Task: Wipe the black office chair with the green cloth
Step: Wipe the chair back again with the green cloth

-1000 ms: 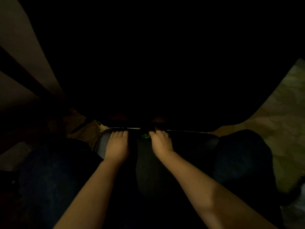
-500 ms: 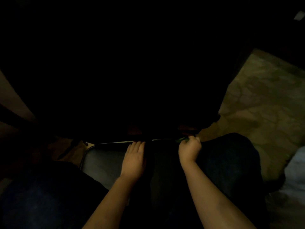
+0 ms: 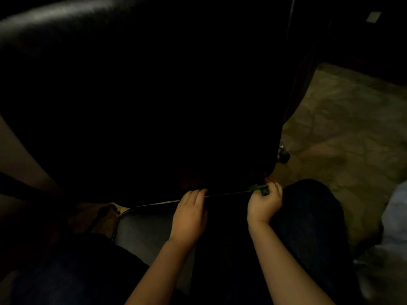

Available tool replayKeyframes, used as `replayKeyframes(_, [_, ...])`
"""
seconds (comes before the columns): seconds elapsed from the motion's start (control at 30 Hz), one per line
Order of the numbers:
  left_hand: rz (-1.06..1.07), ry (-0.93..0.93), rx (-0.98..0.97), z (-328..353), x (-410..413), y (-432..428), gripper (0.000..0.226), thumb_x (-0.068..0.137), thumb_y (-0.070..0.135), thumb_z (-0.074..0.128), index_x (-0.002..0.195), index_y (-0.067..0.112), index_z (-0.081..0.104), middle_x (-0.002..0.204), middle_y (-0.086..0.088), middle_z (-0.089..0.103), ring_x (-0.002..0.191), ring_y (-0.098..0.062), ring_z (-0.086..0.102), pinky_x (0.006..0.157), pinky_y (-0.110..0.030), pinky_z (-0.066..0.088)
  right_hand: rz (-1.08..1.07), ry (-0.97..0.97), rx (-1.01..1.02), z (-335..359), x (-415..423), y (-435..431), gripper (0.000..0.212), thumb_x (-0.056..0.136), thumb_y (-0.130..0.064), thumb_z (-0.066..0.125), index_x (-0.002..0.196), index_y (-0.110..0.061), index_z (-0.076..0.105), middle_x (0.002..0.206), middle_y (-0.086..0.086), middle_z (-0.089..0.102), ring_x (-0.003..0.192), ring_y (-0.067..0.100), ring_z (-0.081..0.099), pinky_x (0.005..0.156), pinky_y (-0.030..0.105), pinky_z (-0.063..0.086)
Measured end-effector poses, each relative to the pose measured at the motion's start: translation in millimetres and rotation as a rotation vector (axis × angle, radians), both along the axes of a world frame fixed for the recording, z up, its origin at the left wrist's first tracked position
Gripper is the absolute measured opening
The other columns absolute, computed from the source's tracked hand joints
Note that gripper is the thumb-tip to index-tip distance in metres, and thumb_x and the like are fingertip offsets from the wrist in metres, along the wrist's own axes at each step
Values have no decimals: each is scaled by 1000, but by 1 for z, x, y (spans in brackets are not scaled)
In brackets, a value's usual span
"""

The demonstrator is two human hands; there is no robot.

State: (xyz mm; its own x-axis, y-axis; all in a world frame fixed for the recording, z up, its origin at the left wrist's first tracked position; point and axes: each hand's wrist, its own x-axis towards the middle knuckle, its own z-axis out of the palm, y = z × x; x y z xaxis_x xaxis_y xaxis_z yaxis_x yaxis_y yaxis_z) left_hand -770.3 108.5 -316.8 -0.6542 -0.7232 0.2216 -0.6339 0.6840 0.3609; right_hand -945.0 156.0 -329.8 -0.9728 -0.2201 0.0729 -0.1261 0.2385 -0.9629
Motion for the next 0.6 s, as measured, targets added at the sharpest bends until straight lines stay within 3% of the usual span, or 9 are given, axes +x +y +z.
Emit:
replayKeyframes(0.17, [-23,129,-64,19,-4,4,50,73,-5,71,121,3,62,109,-8,67,100,-24,64,83,-30,53,-22,26,-72,11,4,8,42,71,25,50,105,7,65,116,20,58,110,31,56,93,13,35])
replayKeyframes(0.3, [-70,199,-238,44,-4,2,39,84,8,51,121,3,63,112,-8,65,107,-23,56,89,-32,50,-24,-6,-287,39,-7,11,46,75,20,47,112,-7,51,111,8,54,100,13,56,87,7,42])
replayKeyframes(0.4, [-52,274,-379,71,-8,-8,37,91,12,46,124,5,60,115,-11,63,108,-28,56,89,-41,50,23,139,-376,74,-18,7,42,76,14,47,111,-9,51,108,3,54,98,-6,55,89,8,41])
replayKeyframes(0.47, [-27,340,-465,94,-14,-16,35,95,14,44,127,8,56,120,-13,62,113,-30,55,94,-44,48,58,270,-435,103,-24,-3,39,76,10,47,109,-10,52,108,5,55,101,0,55,92,17,42])
replayKeyframes(0.53, [-2,390,-546,119,-20,-26,34,99,17,40,130,9,53,128,-14,60,122,-30,51,102,-45,43,93,396,-488,133,-31,-16,38,76,9,46,107,-12,52,108,9,55,103,17,56,96,31,43])
replayKeyframes(0.6, [12,439,-599,146,-25,-38,35,99,16,42,131,7,53,136,-15,56,130,-31,47,106,-50,40,122,483,-548,160,-36,-29,36,76,15,47,105,-6,52,107,17,55,104,27,56,98,35,43])
